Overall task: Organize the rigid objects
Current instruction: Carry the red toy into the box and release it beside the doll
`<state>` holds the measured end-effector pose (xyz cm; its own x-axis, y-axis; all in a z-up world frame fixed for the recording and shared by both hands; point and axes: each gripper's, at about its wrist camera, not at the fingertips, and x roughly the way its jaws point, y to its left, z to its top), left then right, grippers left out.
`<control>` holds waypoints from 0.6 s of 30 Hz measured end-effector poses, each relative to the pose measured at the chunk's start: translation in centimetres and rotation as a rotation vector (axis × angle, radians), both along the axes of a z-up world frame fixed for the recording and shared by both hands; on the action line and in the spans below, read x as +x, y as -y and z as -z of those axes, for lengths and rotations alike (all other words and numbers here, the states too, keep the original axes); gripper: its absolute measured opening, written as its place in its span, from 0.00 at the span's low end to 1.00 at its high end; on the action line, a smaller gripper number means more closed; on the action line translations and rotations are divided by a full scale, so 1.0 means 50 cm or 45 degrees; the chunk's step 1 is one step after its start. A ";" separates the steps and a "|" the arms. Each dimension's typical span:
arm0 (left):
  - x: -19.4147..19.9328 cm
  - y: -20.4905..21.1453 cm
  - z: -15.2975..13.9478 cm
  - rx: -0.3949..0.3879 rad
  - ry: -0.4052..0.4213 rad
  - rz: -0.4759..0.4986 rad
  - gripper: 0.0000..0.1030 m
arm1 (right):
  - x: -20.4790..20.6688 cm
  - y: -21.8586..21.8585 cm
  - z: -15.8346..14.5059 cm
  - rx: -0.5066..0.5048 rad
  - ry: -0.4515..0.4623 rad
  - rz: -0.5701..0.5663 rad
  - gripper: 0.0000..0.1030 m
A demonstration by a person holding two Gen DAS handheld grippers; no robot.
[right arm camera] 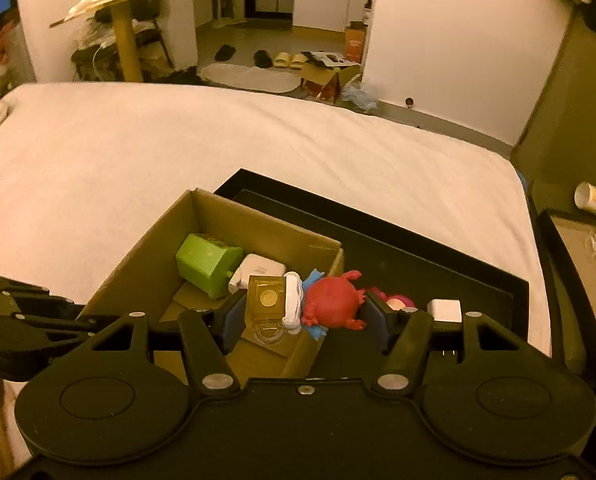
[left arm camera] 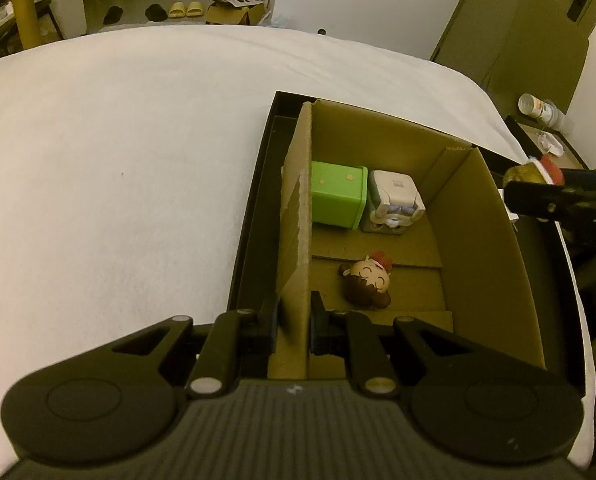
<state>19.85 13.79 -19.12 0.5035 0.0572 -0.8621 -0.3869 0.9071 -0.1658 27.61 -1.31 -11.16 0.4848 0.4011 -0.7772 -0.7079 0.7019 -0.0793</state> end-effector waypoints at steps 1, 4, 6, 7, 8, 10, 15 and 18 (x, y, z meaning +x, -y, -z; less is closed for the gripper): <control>0.000 0.000 0.000 0.000 0.001 0.000 0.13 | -0.001 -0.002 0.001 0.000 -0.002 -0.007 0.58; -0.001 -0.001 0.000 -0.003 0.003 0.000 0.13 | -0.005 -0.014 0.003 -0.011 0.001 -0.036 0.58; 0.000 -0.001 -0.001 -0.005 0.004 -0.001 0.13 | -0.007 -0.023 0.004 -0.030 0.014 -0.063 0.58; 0.000 0.000 -0.001 -0.003 0.003 -0.001 0.13 | -0.008 -0.027 0.003 -0.035 0.022 -0.071 0.58; 0.000 0.001 -0.002 0.000 0.003 0.000 0.13 | -0.008 -0.030 0.002 -0.039 0.026 -0.079 0.58; 0.000 0.002 -0.002 0.004 0.006 0.000 0.13 | -0.009 -0.036 0.002 -0.051 0.036 -0.098 0.58; 0.000 -0.001 0.000 -0.005 0.007 -0.007 0.13 | -0.012 -0.056 0.013 -0.113 0.056 -0.151 0.58; -0.001 -0.002 0.000 -0.011 0.009 -0.007 0.13 | -0.013 -0.068 0.023 -0.144 0.055 -0.180 0.58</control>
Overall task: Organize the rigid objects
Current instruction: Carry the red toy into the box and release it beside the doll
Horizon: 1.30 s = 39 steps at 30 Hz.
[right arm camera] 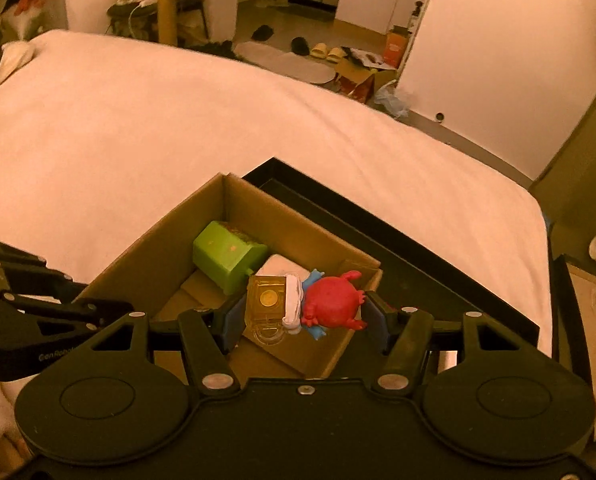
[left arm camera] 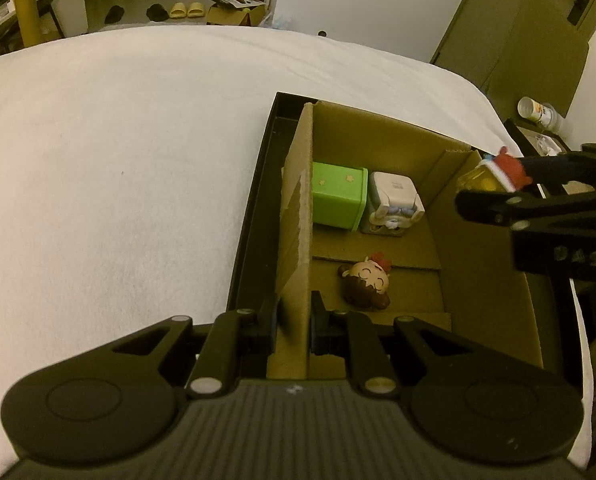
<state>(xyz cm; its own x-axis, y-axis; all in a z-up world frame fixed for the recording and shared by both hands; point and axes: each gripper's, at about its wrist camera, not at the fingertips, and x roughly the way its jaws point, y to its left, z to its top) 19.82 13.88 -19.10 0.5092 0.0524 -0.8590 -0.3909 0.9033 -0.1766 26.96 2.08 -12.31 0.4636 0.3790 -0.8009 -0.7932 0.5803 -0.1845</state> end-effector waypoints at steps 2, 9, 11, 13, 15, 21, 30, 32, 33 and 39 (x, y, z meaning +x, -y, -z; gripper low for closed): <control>0.000 0.000 0.000 -0.002 0.000 -0.001 0.13 | -0.002 -0.010 0.010 -0.027 0.001 -0.023 0.58; 0.000 -0.001 0.000 -0.008 0.003 -0.010 0.13 | -0.013 -0.036 0.044 -0.117 -0.010 -0.104 0.58; 0.000 -0.001 0.000 -0.008 0.003 -0.010 0.13 | -0.013 -0.040 0.053 -0.140 -0.014 -0.111 0.58; 0.000 -0.001 0.000 -0.009 0.004 -0.011 0.13 | -0.012 -0.043 0.062 -0.166 -0.018 -0.117 0.58; 0.001 -0.001 0.001 -0.009 0.003 -0.012 0.13 | -0.010 -0.045 0.070 -0.181 -0.030 -0.119 0.58; 0.002 -0.002 0.002 -0.012 0.004 -0.012 0.14 | -0.012 -0.051 0.089 -0.237 -0.033 -0.146 0.58; 0.002 -0.002 0.000 -0.018 0.007 -0.008 0.14 | -0.026 -0.056 0.092 -0.285 0.019 -0.164 0.62; 0.002 -0.004 0.000 -0.023 0.007 -0.011 0.14 | -0.027 -0.052 0.084 -0.269 0.018 -0.161 0.63; 0.001 -0.004 0.000 -0.020 0.007 -0.011 0.14 | -0.028 -0.050 0.079 -0.262 0.018 -0.157 0.63; 0.000 -0.004 0.001 -0.019 0.008 -0.010 0.14 | -0.029 -0.028 0.039 -0.186 -0.005 -0.117 0.64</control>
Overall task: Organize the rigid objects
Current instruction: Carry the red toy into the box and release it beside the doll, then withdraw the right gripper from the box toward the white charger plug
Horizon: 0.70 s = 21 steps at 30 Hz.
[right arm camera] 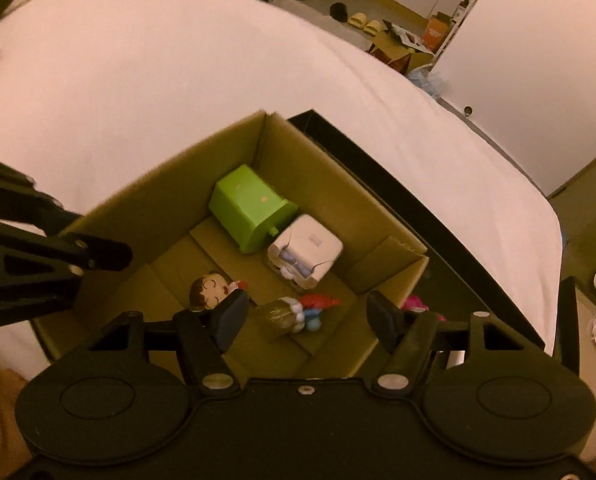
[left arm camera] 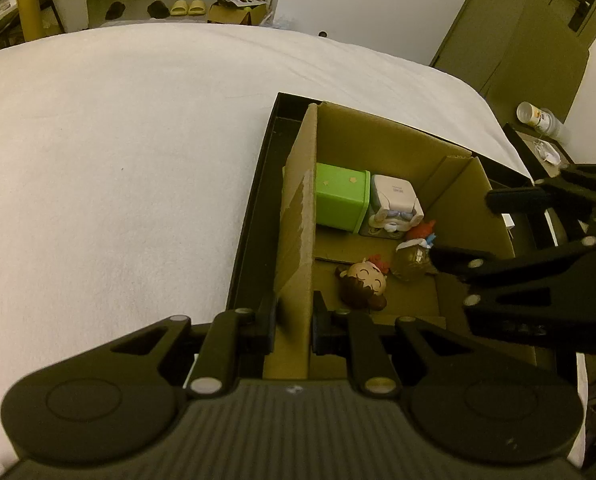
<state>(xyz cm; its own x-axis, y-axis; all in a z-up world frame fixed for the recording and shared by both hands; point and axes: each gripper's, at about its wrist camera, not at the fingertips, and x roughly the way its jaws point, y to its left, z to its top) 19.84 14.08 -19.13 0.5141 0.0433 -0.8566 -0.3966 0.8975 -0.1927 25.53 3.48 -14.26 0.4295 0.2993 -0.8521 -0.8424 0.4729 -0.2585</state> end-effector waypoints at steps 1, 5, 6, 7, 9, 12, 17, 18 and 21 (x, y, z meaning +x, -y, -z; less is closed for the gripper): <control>0.000 0.000 0.000 0.000 0.000 0.000 0.14 | 0.000 0.003 -0.003 0.004 -0.001 0.006 0.64; 0.000 0.001 0.001 0.001 0.000 0.000 0.14 | 0.001 0.016 -0.013 0.027 -0.015 0.041 0.66; 0.000 0.001 0.001 0.003 -0.001 0.002 0.14 | 0.002 0.019 -0.013 0.037 -0.032 0.051 0.67; 0.000 0.002 0.001 0.005 -0.002 0.005 0.14 | 0.005 0.025 -0.014 0.054 -0.054 0.070 0.67; 0.001 0.003 0.000 0.006 -0.006 0.011 0.14 | 0.010 0.035 -0.017 0.080 -0.069 0.110 0.67; 0.004 0.004 0.000 0.012 -0.011 0.020 0.14 | 0.019 0.051 -0.022 0.129 -0.100 0.158 0.67; 0.010 0.007 0.003 0.026 -0.023 0.025 0.14 | 0.028 0.077 -0.025 0.189 -0.109 0.212 0.67; 0.011 0.008 0.003 0.029 -0.026 0.028 0.14 | 0.031 0.082 -0.024 0.200 -0.111 0.226 0.67; 0.016 0.011 0.007 0.041 -0.040 0.032 0.14 | 0.037 0.098 -0.022 0.229 -0.112 0.253 0.68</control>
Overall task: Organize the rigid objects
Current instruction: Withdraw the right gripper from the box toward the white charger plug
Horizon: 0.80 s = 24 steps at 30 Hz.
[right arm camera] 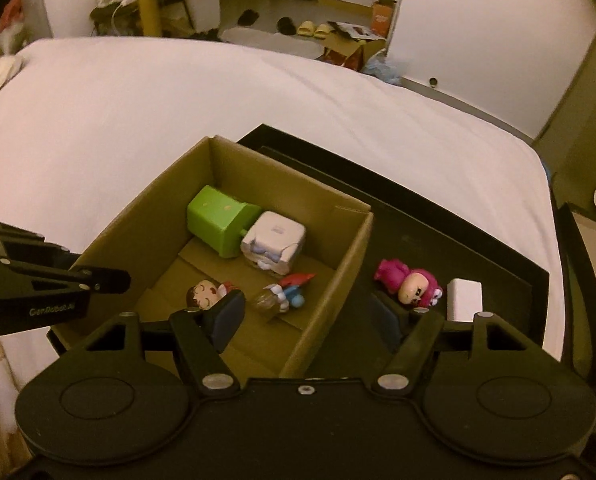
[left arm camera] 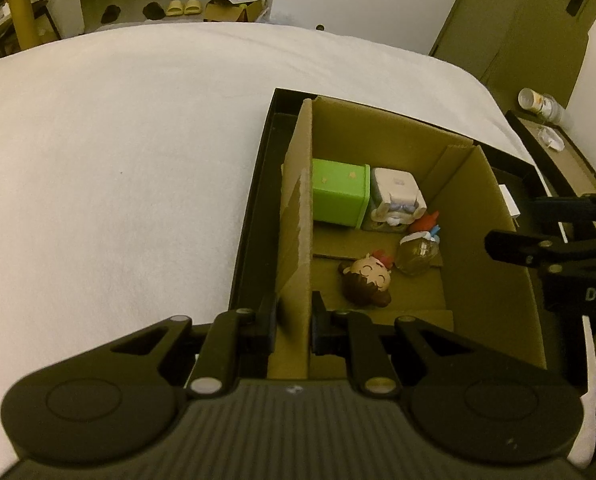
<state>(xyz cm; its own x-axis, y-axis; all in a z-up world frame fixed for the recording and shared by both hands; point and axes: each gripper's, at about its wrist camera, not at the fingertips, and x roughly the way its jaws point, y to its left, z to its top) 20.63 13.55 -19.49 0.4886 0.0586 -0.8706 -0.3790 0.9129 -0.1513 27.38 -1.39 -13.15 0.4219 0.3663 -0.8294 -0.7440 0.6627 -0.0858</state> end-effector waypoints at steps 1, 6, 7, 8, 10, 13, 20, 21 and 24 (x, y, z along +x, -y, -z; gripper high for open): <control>0.002 0.001 0.001 0.003 -0.004 0.001 0.14 | 0.002 0.004 0.000 0.006 0.001 0.010 0.70; 0.010 0.003 0.008 0.016 -0.026 0.000 0.13 | 0.015 0.034 0.013 0.037 -0.008 0.067 0.73; 0.011 0.002 0.009 0.018 -0.030 0.000 0.13 | 0.019 0.041 0.017 0.042 -0.013 0.079 0.73; 0.013 0.002 0.010 0.020 -0.035 0.002 0.13 | 0.023 0.049 0.021 0.048 -0.021 0.092 0.73; 0.017 0.003 0.013 0.026 -0.044 0.007 0.13 | 0.029 0.064 0.027 0.059 -0.037 0.111 0.74; 0.025 0.007 0.015 0.044 -0.056 0.018 0.13 | 0.035 0.079 0.033 0.101 -0.079 0.130 0.76; 0.039 0.003 0.027 0.068 -0.096 0.020 0.12 | 0.034 0.092 0.019 0.167 -0.078 0.147 0.77; 0.039 0.003 0.027 0.068 -0.099 0.018 0.12 | 0.035 0.095 0.015 0.182 -0.080 0.149 0.77; 0.042 0.005 0.025 0.078 -0.104 0.016 0.12 | 0.044 0.108 0.005 0.219 -0.086 0.162 0.77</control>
<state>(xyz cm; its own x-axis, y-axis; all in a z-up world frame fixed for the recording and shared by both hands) 22.73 13.32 -20.74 0.4173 0.1070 -0.9025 -0.3762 0.9243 -0.0643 29.60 -6.80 -13.38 0.4195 0.4519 -0.7873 -0.6535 0.7523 0.0836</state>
